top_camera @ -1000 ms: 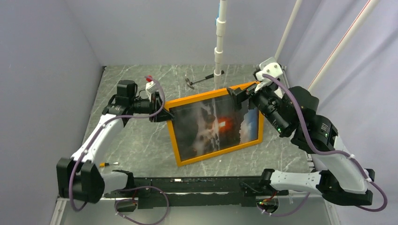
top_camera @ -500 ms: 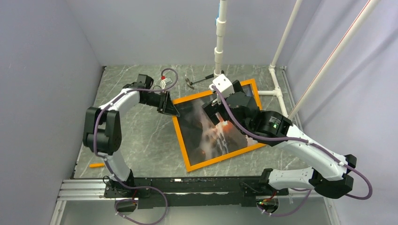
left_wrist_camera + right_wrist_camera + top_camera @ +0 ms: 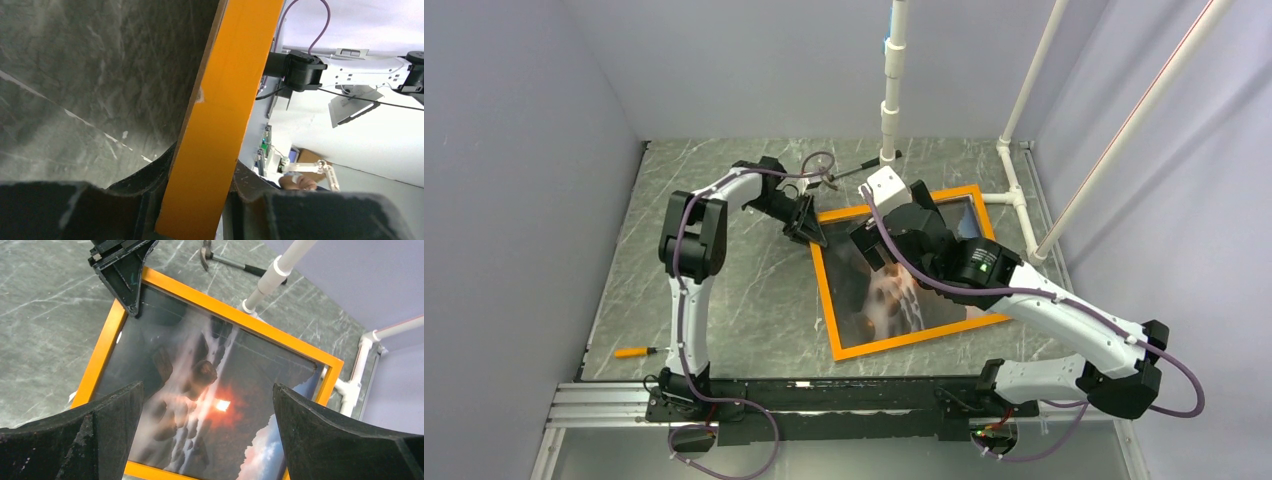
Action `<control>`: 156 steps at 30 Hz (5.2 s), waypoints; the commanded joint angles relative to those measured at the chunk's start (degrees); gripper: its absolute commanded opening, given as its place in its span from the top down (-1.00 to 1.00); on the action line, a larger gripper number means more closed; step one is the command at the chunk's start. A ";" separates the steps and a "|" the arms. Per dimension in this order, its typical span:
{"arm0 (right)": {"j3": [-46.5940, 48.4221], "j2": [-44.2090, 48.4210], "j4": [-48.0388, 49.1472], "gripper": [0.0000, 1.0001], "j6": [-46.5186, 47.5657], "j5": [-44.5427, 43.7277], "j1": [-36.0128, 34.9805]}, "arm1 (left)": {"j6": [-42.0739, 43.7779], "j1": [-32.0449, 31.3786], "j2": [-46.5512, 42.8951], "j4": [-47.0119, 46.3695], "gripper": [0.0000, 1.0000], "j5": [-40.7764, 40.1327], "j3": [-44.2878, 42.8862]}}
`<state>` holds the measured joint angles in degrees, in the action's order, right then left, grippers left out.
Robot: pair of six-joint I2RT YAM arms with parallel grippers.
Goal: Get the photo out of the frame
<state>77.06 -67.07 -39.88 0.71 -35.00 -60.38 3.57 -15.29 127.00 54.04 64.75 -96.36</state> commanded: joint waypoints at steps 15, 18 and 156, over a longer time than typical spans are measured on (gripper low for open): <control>-7.89 1.85 -0.19 -1.00 -10.06 -4.54 2.28 | 11.44 -7.61 17.85 4.87 1.00 -23.02 -20.72; -8.71 2.40 -0.09 -0.99 -11.12 -3.38 2.37 | 10.05 -7.24 18.88 5.43 1.00 -23.38 -23.02; 28.24 -63.61 34.76 1.00 33.76 51.82 -5.10 | -40.03 1.75 -113.98 6.79 -0.80 -78.47 25.52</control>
<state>102.37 -129.34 -10.33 28.73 14.61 -65.34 -35.66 -13.47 13.43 63.22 -15.79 -72.23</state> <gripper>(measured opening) 0.252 0.902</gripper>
